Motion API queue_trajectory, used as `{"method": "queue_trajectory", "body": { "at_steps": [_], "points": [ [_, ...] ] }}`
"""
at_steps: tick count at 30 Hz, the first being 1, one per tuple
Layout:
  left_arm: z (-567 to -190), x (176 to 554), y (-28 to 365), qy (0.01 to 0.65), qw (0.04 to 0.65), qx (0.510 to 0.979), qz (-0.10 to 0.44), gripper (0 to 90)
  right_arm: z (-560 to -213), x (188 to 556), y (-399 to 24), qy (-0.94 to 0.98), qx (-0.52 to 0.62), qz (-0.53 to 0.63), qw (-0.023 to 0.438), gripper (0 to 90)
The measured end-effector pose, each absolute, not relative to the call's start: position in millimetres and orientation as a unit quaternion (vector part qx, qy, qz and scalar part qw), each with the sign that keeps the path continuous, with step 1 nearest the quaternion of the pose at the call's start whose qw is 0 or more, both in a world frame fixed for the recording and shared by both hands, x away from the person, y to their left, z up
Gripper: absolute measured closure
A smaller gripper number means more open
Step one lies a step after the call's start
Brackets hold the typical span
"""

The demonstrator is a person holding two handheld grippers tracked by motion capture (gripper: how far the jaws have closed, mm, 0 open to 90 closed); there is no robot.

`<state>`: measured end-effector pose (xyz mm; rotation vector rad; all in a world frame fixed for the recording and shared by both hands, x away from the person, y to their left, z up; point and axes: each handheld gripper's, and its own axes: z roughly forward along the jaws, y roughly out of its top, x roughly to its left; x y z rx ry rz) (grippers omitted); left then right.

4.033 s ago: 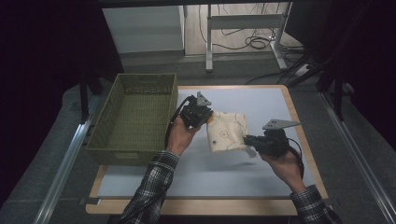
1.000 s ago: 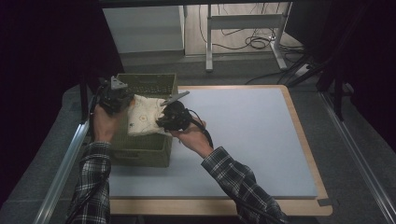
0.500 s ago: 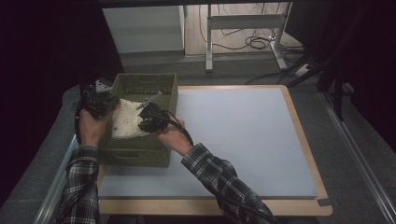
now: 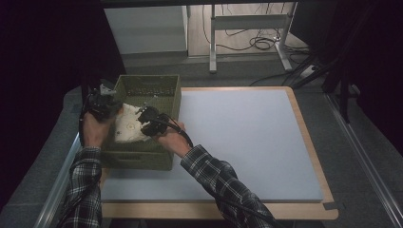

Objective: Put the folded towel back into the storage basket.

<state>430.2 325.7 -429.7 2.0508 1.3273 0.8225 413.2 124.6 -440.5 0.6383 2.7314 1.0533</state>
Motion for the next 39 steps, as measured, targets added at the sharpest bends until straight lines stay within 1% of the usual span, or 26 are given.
{"method": "queue_trajectory", "body": {
  "at_steps": [4,10,13,14,15,16,17,23,24,26,32,34,39],
  "points": [
    [-434.7,437.1,317.3,0.490,0.262,0.775,0.302,83.2,-444.0,415.8,124.1,0.913,0.213,0.339,0.074,83.0],
    [-440.6,441.4,314.4,0.490,0.254,0.781,0.291,82.8,-444.7,416.7,128.3,0.920,0.210,0.321,0.077,82.1],
    [-446.0,445.4,313.8,0.500,0.247,0.783,0.276,81.9,-445.5,418.1,129.6,0.923,0.214,0.312,0.076,80.3],
    [-448.3,447.4,313.9,0.507,0.245,0.783,0.266,79.7,-446.1,419.1,130.5,0.924,0.218,0.306,0.071,77.6],
    [-450.2,448.9,313.8,0.511,0.242,0.783,0.259,73.9,-445.9,419.8,130.5,0.924,0.219,0.306,0.071,73.9],
    [-451.6,449.0,313.0,0.513,0.238,0.782,0.263,69.0,-445.3,420.3,130.0,0.922,0.219,0.310,0.075,72.0],
    [-452.3,448.9,313.0,0.515,0.238,0.780,0.264,66.9,-444.6,420.9,129.0,0.920,0.220,0.314,0.078,71.4],
    [-449.1,445.4,314.2,0.519,0.259,0.772,0.260,60.4,-440.4,425.2,119.6,0.911,0.229,0.334,0.079,69.7],
    [-448.1,444.4,313.6,0.520,0.261,0.770,0.261,57.7,-438.9,425.5,117.6,0.909,0.229,0.337,0.082,69.0],
    [-446.4,442.7,312.3,0.519,0.269,0.769,0.259,55.3,-436.8,426.0,114.1,0.907,0.230,0.342,0.081,67.5],
    [-445.2,438.9,305.5,0.520,0.288,0.764,0.251,44.7,-433.0,425.3,100.2,0.900,0.228,0.361,0.086,59.3],
    [-445.2,438.4,303.0,0.519,0.294,0.764,0.245,39.9,-431.4,424.9,94.7,0.896,0.228,0.371,0.086,56.5],
    [-443.4,436.0,298.3,0.519,0.314,0.760,0.234,34.7,-425.4,422.2,84.2,0.889,0.224,0.388,0.094,48.1]
  ]
}}
